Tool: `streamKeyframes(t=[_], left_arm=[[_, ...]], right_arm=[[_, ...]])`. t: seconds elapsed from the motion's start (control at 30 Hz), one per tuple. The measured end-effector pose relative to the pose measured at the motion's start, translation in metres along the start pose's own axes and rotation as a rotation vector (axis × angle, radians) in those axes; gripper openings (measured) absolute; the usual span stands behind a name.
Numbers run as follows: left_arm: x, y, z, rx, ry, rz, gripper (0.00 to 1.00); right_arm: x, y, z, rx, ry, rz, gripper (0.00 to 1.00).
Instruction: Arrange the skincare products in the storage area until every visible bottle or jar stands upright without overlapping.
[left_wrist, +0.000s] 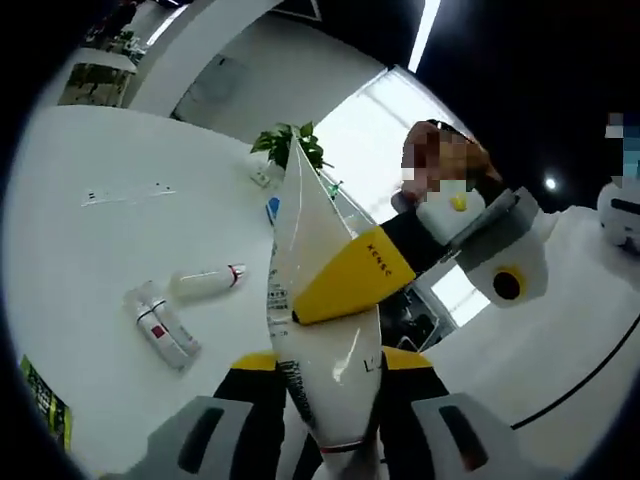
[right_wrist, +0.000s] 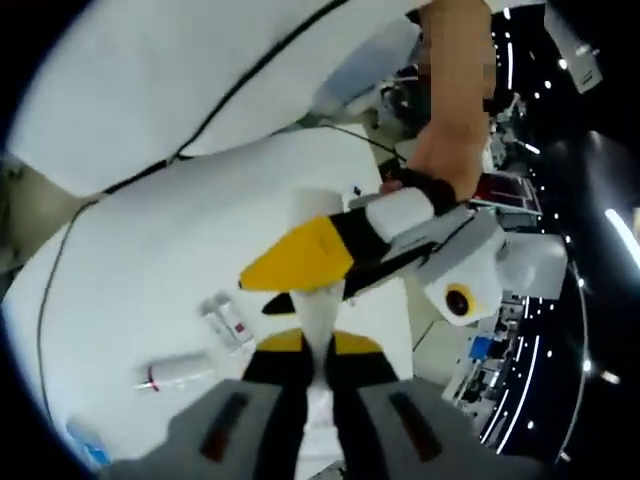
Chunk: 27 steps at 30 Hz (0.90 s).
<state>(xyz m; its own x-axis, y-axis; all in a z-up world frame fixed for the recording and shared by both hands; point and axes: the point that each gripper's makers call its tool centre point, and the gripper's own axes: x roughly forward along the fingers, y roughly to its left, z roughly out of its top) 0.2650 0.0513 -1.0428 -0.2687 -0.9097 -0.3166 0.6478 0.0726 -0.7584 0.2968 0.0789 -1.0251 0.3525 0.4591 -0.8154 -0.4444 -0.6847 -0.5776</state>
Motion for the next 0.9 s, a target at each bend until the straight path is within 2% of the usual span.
streamKeyframes(t=[0.1,0.3,0.37,0.57,0.63,0.7,0.83,0.87,0.9], left_arm=[[0.0,-0.001,-0.006,-0.017,-0.007,0.005,0.34],[-0.003,0.0,-0.01,-0.062,-0.087,0.027,0.3],[-0.002,0.001,-0.013,-0.076,-0.086,0.032,0.29],[0.0,0.005,-0.018,-0.128,-0.137,0.031,0.26],[0.0,0.0,-0.013,-0.166,-0.203,-0.011,0.25],[0.0,-0.005,-0.012,-0.19,-0.24,-0.038,0.25],[0.0,-0.009,-0.012,-0.21,-0.28,-0.069,0.25],[-0.001,-0.012,-0.008,-0.232,-0.313,-0.1,0.25],[-0.003,-0.011,-0.006,-0.238,-0.329,-0.105,0.25]], right_arm=[[0.002,0.002,0.004,-0.009,-0.016,0.021,0.05],[0.007,0.001,0.011,-0.063,-0.022,0.028,0.07],[0.01,0.004,0.013,-0.092,-0.026,0.032,0.08],[0.018,0.009,0.016,-0.113,-0.017,0.029,0.11],[0.019,0.005,0.016,-0.109,-0.011,0.009,0.14],[0.019,0.003,0.015,-0.106,-0.004,-0.008,0.17],[0.021,-0.001,0.015,-0.078,-0.011,-0.027,0.22],[0.02,-0.004,0.015,-0.065,-0.017,-0.05,0.23],[0.019,-0.007,0.013,-0.04,-0.016,-0.074,0.25]])
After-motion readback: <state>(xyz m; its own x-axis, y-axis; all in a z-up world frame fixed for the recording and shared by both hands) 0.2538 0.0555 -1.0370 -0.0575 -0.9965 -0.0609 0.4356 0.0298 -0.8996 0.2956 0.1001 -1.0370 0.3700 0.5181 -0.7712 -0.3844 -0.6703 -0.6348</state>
